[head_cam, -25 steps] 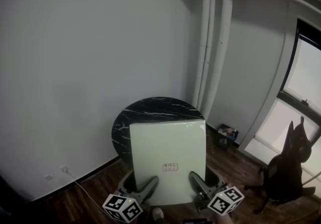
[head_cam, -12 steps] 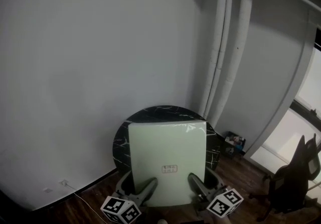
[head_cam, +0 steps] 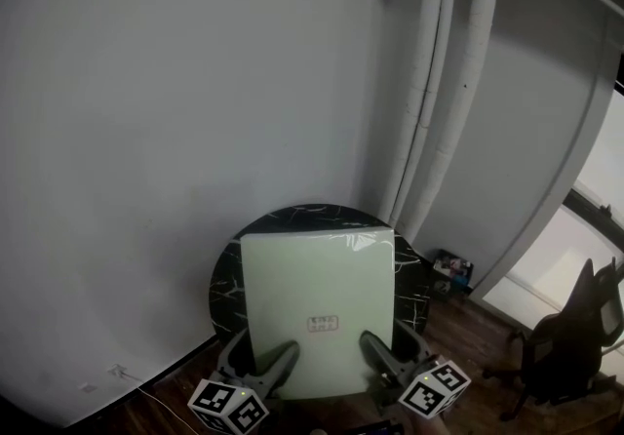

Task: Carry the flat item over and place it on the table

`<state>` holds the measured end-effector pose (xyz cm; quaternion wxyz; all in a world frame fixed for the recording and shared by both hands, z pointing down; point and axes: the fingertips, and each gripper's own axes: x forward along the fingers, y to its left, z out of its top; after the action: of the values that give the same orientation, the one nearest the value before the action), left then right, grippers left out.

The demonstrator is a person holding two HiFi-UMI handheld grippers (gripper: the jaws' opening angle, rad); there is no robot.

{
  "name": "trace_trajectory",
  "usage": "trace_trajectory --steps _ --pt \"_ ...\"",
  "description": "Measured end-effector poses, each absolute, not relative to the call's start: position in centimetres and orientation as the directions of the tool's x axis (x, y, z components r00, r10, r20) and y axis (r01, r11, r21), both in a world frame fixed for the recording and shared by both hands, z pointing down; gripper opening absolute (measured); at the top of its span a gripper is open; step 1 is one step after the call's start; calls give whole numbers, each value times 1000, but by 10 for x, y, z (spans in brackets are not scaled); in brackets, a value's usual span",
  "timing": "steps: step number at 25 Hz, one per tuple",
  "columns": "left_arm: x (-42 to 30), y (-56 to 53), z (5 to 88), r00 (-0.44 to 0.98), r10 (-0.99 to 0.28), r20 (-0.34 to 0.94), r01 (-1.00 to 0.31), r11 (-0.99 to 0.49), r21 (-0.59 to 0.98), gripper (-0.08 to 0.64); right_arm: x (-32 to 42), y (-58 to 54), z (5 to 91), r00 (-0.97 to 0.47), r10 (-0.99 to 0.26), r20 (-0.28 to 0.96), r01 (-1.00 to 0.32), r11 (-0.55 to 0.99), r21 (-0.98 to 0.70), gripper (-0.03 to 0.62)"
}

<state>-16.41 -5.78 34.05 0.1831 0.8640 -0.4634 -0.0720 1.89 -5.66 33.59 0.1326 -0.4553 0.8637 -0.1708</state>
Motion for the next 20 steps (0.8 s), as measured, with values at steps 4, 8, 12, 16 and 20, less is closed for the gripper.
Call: trace_trajectory --steps 4,8,12,16,20 --pt "-161 -71 341 576 -816 43 -763 -517 388 394 22 -67 337 -538 -840 -75 -748 516 -418 236" --pt "-157 -83 344 577 -815 47 -762 -517 389 394 26 -78 340 -533 -843 -69 -753 510 -417 236" --pt "-153 -93 343 577 -815 45 -764 -520 383 394 30 -87 339 -533 -842 -81 -750 514 -416 236" --pt "-146 -97 338 571 -820 27 -765 -521 378 394 37 -93 334 -541 -836 -93 -747 528 -404 236" --pt "-140 -102 334 572 -820 25 -767 -523 372 394 42 -96 330 -536 -838 -100 -749 526 -403 236"
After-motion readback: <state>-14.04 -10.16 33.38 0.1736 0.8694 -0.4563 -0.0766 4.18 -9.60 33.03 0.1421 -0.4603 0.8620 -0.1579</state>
